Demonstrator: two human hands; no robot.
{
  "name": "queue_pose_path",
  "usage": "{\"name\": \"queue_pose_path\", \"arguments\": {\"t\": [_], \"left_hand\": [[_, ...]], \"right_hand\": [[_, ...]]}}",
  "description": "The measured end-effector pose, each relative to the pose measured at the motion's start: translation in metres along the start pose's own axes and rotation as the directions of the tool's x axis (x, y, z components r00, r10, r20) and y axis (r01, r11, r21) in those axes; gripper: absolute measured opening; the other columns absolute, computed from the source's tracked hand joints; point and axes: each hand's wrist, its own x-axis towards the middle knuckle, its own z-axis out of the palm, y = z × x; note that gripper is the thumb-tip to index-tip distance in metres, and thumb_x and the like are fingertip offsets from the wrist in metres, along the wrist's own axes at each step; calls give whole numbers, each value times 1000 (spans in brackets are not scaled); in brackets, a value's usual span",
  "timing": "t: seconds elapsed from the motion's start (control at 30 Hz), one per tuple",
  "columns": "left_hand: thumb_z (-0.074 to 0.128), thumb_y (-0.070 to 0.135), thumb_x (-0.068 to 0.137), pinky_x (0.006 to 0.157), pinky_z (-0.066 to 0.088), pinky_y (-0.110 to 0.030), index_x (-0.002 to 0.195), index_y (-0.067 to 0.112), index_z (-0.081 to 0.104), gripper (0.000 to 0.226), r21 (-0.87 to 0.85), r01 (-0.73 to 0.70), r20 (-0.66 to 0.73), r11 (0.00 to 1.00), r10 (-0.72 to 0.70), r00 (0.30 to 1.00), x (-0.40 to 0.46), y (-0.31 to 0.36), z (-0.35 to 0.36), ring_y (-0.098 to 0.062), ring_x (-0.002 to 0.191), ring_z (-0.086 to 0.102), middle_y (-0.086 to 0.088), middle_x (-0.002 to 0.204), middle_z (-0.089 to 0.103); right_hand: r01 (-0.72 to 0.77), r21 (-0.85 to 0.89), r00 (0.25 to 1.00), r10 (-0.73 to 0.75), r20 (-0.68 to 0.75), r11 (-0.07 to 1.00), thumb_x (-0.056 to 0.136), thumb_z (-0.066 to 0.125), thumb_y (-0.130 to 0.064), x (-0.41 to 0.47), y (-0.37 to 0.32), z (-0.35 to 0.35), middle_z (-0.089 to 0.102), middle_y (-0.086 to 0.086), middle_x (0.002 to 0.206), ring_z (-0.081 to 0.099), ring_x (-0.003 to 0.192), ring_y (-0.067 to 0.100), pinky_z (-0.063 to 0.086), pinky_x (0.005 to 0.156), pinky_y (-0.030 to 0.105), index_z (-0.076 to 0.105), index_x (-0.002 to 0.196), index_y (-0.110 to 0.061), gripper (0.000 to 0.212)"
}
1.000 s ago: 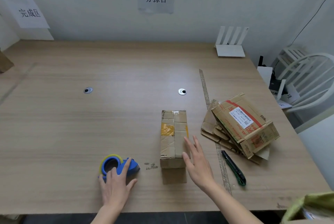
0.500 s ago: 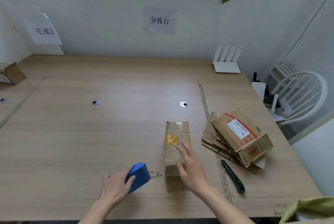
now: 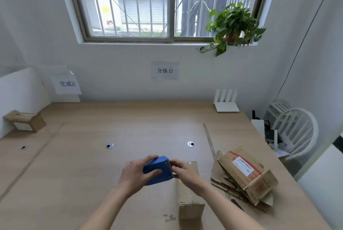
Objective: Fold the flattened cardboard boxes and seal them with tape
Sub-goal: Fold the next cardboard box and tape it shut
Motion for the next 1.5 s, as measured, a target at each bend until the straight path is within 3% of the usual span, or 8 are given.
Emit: {"name": "queue_pose_path", "arguments": {"t": [0.1,0.27,0.43,0.57,0.63,0.83,1.2,1.5], "left_hand": [[58,68,80,65,35,-15,126,55,52,48,-7,-42,-20,999,42,999,5,6,-15,-3,77,57,29,95,66],[54,71,79,62,36,-14,126,54,52,50,14,-108,-17,994,108,994,9,9,-29,-5,75,57,26,91,65],[43,77,77,68,34,-20,127,54,51,55,36,-170,-9,985,171,985,12,11,-32,-5,73,54,27,86,60],[43,77,79,68,34,-20,128,53,51,55,22,-203,-7,979,203,979,14,10,-30,-4,74,54,25,91,63],[43,78,80,68,35,-19,129,52,51,56,16,-223,-4,975,223,975,15,11,-28,-3,74,55,25,93,65],[43,82,80,68,35,-18,130,51,51,59,13,-259,29,966,258,966,15,11,-26,1,76,53,26,96,64],[50,72,80,68,36,-13,128,50,54,53,-63,-267,60,962,271,961,22,7,-24,1,79,55,25,95,65],[53,70,82,72,45,-21,125,57,50,45,-141,-236,161,962,257,953,37,0,-19,-2,87,58,25,101,65]], "right_hand": [[41,13,998,-40,-40,999,105,41,-5,-4,-15,-4,73,-6,109,69,100,5,56,85,22,68,113,-25,34],[71,10,994,-70,-87,997,105,49,-22,-6,-21,-8,63,-4,131,63,116,13,55,95,27,58,136,-25,32],[62,63,997,-59,-53,996,106,50,-24,-15,-27,-6,70,-1,125,66,115,14,56,97,32,64,130,-23,28],[46,95,997,-40,-67,994,102,57,-32,-11,-22,-10,53,-10,144,61,121,10,50,108,40,51,141,-33,39],[10,140,1000,-7,-17,990,102,58,-34,-9,-19,-10,57,-8,143,59,126,12,49,109,44,50,144,-31,42],[44,207,999,-37,-39,977,103,59,-20,-14,-19,-10,72,0,120,70,110,16,58,93,34,66,127,-18,25],[-70,276,991,35,128,959,107,51,-19,-4,-12,-12,68,11,129,65,121,25,51,106,42,60,138,-20,33],[-33,269,994,5,105,963,104,56,-19,8,-7,-21,67,18,129,65,120,27,55,98,33,61,134,-7,33]]}}
